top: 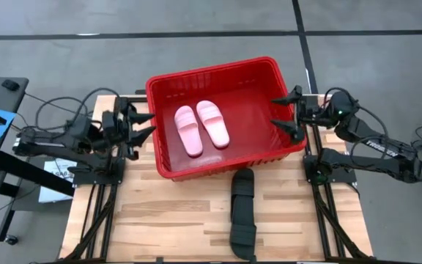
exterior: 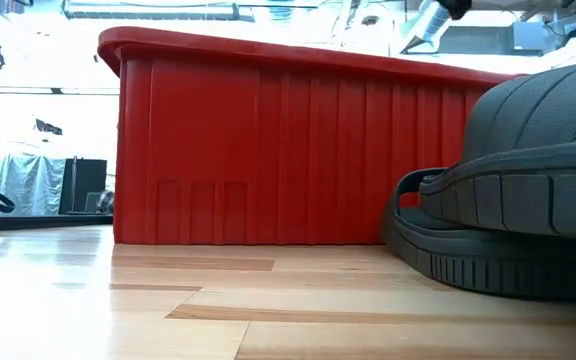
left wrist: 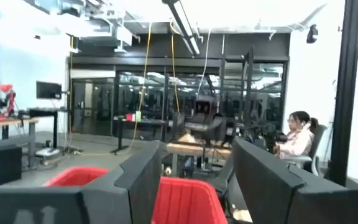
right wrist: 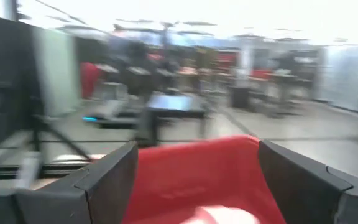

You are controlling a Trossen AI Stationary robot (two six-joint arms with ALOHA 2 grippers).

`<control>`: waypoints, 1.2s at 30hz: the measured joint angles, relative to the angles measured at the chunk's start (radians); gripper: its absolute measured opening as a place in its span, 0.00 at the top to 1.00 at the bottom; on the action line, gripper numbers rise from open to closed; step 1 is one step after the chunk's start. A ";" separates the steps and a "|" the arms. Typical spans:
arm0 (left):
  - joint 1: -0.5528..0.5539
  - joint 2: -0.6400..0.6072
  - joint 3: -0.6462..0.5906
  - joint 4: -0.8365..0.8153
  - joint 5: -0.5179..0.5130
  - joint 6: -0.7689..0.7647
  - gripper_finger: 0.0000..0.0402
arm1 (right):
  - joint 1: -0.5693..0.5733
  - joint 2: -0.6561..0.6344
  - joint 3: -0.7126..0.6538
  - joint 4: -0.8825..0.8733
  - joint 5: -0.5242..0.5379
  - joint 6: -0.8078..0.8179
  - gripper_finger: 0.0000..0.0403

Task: Pick and place slides into bin
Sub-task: Put the bottom black slipper in the red bin

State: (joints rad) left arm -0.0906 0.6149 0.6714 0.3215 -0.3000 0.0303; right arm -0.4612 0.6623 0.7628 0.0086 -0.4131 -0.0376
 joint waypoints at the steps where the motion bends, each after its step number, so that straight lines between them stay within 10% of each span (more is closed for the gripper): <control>1: -0.018 -0.002 -0.012 0.006 -0.014 0.000 0.53 | 0.011 0.007 0.017 0.000 -0.038 0.019 0.19; 14: -0.116 -0.028 -0.018 -0.125 0.069 -0.038 0.53 | 0.436 0.144 0.139 -0.025 -0.038 0.282 0.19; 36: -0.116 -0.107 -0.018 -0.182 0.180 -0.045 0.53 | 1.191 0.423 0.138 -0.219 0.988 0.805 0.19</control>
State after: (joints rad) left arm -0.2066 0.5076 0.6533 0.1394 -0.1202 -0.0150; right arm 0.7300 1.0855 0.9009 -0.2100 0.5748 0.7672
